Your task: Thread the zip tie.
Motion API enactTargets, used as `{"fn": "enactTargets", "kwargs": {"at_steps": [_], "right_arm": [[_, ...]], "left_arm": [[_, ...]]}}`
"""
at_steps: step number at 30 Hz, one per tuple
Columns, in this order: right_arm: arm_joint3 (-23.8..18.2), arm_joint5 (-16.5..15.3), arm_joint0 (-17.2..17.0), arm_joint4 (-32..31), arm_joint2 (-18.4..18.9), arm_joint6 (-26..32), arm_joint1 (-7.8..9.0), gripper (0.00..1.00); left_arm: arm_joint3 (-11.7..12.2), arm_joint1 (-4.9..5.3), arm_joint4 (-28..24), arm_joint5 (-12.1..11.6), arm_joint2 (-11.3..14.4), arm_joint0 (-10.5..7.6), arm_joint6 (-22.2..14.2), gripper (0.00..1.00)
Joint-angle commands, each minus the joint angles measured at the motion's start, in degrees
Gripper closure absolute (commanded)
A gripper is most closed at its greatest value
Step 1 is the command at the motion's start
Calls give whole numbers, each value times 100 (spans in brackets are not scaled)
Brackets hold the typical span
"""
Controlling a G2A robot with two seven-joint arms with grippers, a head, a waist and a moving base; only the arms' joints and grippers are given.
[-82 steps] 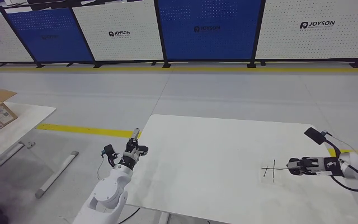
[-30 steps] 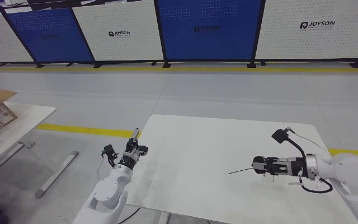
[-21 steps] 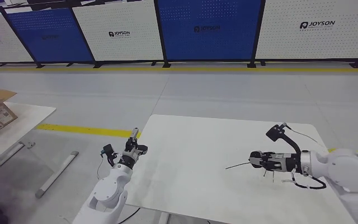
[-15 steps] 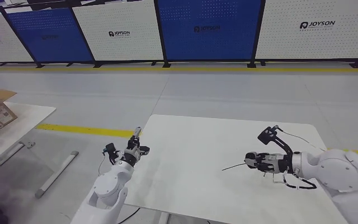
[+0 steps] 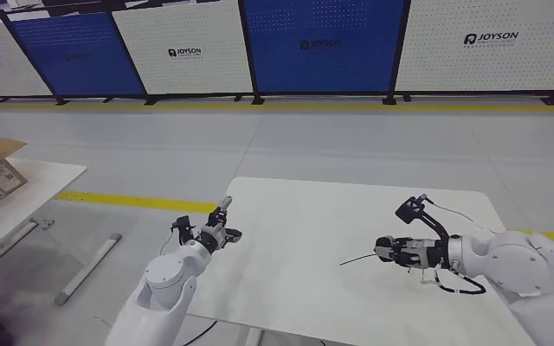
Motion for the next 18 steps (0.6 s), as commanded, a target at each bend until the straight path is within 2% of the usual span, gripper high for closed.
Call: {"fn": "enactTargets", "kwargs": {"at_steps": [1,4,8,10,12,13,14,18], "right_arm": [[-170,-6,24,-764,-41,-168,-6,100],[-493,-6,82,-893,-153,-208,-24,100],[-722,-6,386,-1228,-424,-49,-34,100],[-761,-6,525,-1313,-548,-62,-38,100],[-647,-6,663,-1310,-656,-176,-41,100],[-576,-6,693,-1220,-673,-237,-45,100],[-576,-6,693,-1220,-673,-237,-45,100],[-576,-6,693,-1220,-673,-237,-45,100]], "left_arm": [[106,64,21,0,50,-30,-513,0],[121,154,-164,0,69,-9,-897,0],[-113,348,-645,0,189,110,-1300,0],[-255,460,-832,0,248,167,-1362,0],[-376,607,-1137,0,421,204,-1423,0],[-393,679,-1276,0,517,179,-1391,0],[-426,753,-1273,0,597,104,-1213,0],[-426,753,-1273,0,597,104,-1213,0]]}}
